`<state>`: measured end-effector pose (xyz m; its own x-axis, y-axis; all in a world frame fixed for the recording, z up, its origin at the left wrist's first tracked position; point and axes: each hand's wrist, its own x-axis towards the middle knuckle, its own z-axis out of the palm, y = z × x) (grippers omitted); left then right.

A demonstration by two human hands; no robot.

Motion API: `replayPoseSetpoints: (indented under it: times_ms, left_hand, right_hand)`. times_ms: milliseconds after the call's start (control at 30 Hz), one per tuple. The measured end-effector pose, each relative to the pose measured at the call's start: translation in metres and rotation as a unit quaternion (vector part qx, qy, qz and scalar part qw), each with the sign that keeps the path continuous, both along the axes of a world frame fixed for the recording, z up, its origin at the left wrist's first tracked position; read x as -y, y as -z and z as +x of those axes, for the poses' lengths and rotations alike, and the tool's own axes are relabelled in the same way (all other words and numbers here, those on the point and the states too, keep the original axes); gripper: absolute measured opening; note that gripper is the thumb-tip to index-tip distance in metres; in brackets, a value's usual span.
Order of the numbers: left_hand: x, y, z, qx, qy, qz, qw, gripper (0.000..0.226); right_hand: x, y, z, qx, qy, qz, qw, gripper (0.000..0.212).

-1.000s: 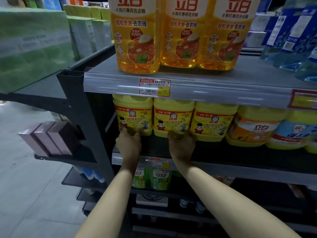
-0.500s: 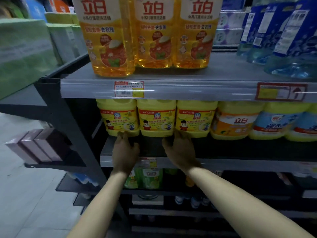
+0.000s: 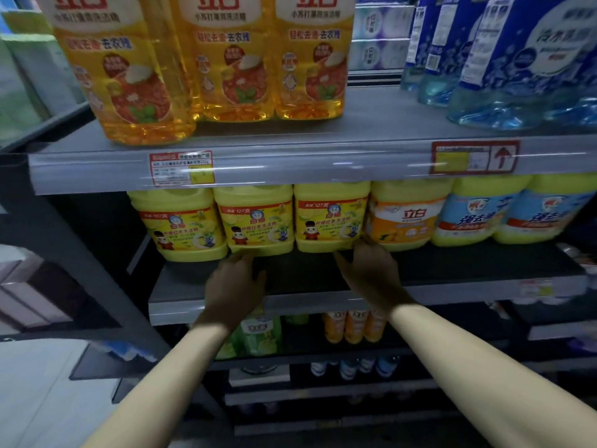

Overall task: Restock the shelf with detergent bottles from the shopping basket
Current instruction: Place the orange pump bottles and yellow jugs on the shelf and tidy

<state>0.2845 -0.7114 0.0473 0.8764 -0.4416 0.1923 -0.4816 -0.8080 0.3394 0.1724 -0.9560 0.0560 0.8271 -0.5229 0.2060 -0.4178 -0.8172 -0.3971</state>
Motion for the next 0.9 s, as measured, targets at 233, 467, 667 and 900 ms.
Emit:
replayPoseSetpoints:
  times_ms: [233,467,667,900]
  left_hand:
    - [0.017,0.005,0.023,-0.01,-0.032,-0.081,0.996,0.025]
    - [0.019,0.009,0.019,-0.005,-0.037,-0.084,0.996,0.025]
    - [0.024,0.004,0.005,-0.004,-0.022,-0.033,0.999,0.032]
    - [0.039,-0.016,-0.023,-0.012,-0.004,0.01,1.0,0.028]
  right_hand:
    - [-0.001,-0.005,0.015,0.001,0.028,0.051,0.998,0.034]
    - [0.001,-0.001,0.015,0.022,0.014,0.031,0.999,0.031]
    - [-0.002,-0.004,0.011,0.025,0.007,0.041,0.999,0.027]
    - [0.003,-0.006,-0.008,-0.026,-0.045,0.009,0.999,0.03]
